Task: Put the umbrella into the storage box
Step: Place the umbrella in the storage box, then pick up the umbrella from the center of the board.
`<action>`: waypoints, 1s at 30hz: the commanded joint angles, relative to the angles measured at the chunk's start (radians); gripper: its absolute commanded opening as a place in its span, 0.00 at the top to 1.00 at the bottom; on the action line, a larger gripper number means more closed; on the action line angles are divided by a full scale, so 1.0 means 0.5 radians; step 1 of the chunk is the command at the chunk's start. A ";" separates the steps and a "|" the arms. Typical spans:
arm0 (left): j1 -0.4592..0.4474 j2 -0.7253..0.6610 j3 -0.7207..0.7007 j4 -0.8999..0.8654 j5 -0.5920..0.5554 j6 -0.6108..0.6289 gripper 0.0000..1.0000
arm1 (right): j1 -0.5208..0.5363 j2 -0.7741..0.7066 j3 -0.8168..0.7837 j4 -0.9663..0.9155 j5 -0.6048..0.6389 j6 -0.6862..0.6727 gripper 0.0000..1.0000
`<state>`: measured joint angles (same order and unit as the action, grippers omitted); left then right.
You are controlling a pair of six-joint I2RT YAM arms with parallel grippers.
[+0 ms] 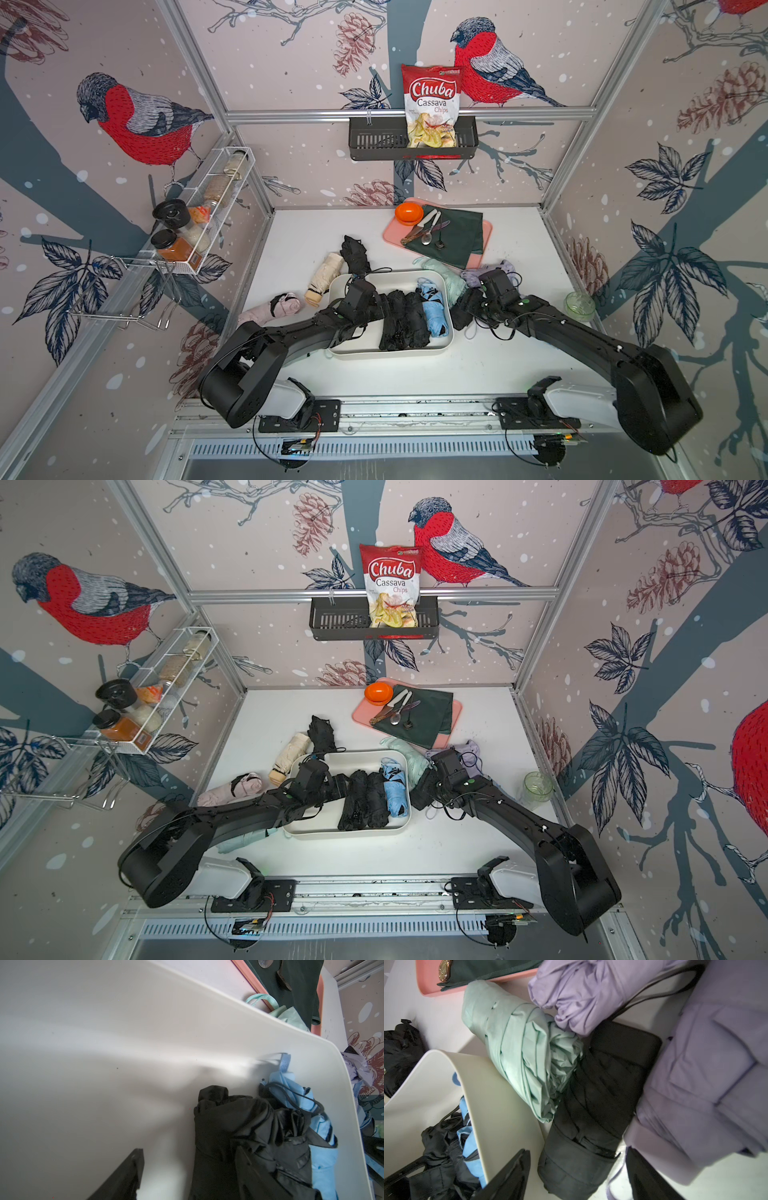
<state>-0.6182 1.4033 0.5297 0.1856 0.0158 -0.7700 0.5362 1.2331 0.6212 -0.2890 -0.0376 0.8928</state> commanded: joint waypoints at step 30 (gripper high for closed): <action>-0.008 -0.125 0.045 -0.177 -0.253 0.035 0.19 | 0.025 0.431 0.116 -0.022 0.183 -0.003 0.17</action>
<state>-0.6201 1.3418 0.5449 0.0952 -0.0978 -0.7589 0.5495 1.4376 0.6704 -0.2481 -0.0105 0.9104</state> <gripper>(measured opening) 0.814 0.822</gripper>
